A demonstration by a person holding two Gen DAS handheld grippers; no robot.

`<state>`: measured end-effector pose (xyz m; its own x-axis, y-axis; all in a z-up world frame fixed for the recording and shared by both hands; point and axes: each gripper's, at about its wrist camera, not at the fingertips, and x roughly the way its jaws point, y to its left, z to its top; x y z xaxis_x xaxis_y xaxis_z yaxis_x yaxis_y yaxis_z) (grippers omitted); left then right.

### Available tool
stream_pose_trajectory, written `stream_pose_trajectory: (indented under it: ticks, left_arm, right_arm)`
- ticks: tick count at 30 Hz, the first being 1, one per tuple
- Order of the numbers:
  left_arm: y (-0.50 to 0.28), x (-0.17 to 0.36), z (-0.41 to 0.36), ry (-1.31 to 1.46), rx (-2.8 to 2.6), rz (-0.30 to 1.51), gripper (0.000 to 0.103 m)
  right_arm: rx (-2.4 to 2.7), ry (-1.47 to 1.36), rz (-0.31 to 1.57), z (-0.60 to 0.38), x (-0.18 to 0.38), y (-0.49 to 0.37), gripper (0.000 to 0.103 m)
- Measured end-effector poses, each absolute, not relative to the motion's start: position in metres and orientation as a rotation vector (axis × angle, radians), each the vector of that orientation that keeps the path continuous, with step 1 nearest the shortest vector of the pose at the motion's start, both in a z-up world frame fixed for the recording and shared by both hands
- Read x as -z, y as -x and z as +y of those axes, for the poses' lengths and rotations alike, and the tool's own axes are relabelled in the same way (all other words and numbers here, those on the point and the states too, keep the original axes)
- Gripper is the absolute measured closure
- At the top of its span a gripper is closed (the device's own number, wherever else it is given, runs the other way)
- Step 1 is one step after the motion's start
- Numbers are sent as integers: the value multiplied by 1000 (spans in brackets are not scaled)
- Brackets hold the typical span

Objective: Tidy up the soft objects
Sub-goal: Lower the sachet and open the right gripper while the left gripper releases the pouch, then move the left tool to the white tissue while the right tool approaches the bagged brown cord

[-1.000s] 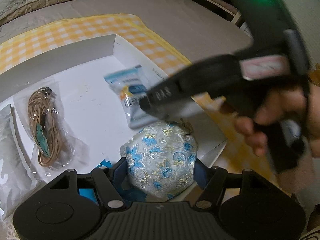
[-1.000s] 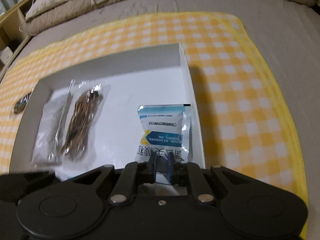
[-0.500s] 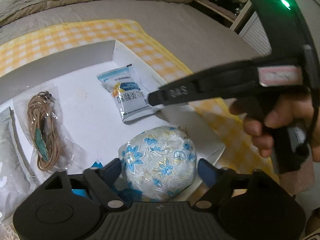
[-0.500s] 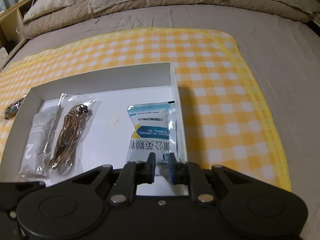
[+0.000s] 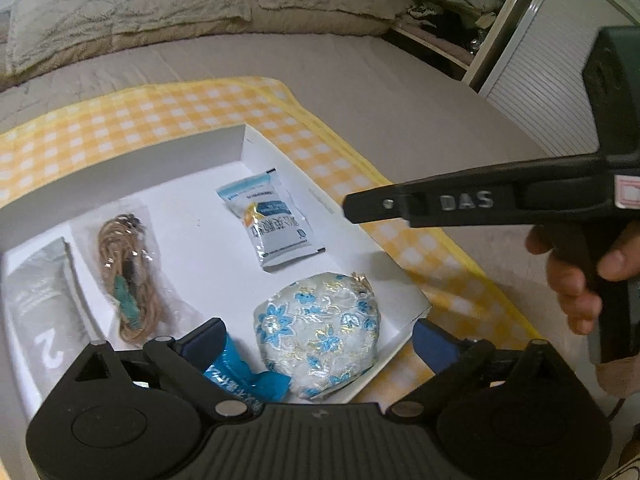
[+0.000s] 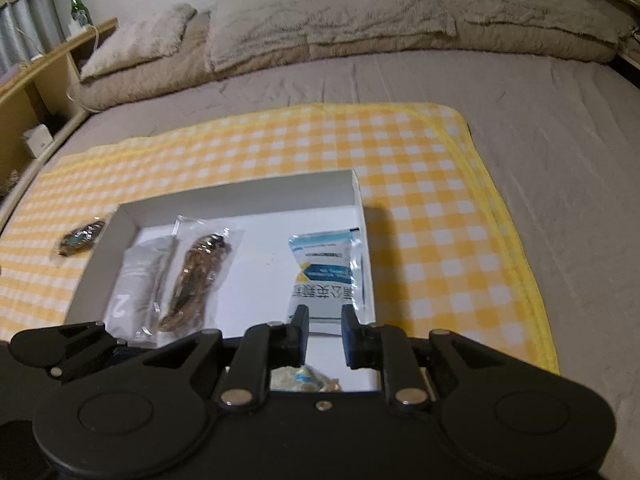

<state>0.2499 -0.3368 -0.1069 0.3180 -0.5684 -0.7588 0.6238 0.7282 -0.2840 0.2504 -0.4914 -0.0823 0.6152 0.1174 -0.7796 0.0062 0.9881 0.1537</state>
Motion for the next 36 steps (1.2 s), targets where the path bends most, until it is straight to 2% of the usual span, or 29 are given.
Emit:
stream_pose_trajectory:
  ticks: [4, 6, 15, 19, 25, 29, 36]
  left_arm:
    - [-245, 97, -328, -70, 758, 944, 2]
    - [-244, 91, -323, -68, 744, 934, 1]
    - [-242, 77, -297, -61, 667, 898, 0]
    - [-241, 70, -282, -48, 626, 877, 0]
    - [-240, 61, -260, -28, 562, 846, 0]
    - [-239, 55, -248, -20, 519, 808, 0]
    - [-241, 48, -226, -8, 463, 769, 0]
  right_arm:
    - [-73, -148, 875, -491, 69, -239, 76]
    - [-79, -141, 862, -489, 64, -233, 68]
    - [-71, -102, 813, -483, 43, -209, 40]
    - [-57, -74, 796, -479, 37, -199, 34]
    - [-23, -41, 775, -473, 31, -186, 19]
    - [11, -23, 761, -470, 31, -180, 1]
    - [50, -15, 733, -464, 32, -177, 0]
